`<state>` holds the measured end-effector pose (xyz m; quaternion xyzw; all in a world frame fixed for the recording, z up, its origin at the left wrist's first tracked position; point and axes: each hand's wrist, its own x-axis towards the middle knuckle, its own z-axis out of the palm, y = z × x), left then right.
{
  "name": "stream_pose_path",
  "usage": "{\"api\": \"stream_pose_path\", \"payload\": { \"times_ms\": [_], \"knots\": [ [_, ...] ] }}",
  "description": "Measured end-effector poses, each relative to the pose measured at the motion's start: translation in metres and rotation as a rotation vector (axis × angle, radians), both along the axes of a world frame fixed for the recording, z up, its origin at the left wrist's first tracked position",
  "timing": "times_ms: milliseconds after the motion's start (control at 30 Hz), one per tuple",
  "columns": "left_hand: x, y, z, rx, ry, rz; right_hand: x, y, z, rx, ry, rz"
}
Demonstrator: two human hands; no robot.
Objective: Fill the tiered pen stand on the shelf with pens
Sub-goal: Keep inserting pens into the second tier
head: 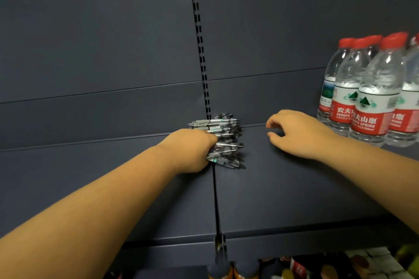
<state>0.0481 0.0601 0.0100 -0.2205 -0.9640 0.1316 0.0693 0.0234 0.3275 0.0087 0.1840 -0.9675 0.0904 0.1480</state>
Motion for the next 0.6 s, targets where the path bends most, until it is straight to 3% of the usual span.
{"api": "stream_pose_path", "payload": {
  "times_ms": [133,367,600],
  "knots": [
    [0.01,-0.01,-0.005,0.089,0.092,-0.026,-0.002,-0.007,0.002,0.003,0.012,0.022],
    [0.026,-0.038,-0.004,0.373,0.099,0.107,-0.004,-0.027,0.005,0.023,0.015,0.061],
    [0.034,-0.105,0.009,0.963,0.173,0.405,0.007,-0.095,0.018,-0.033,0.095,0.151]
  ]
}}
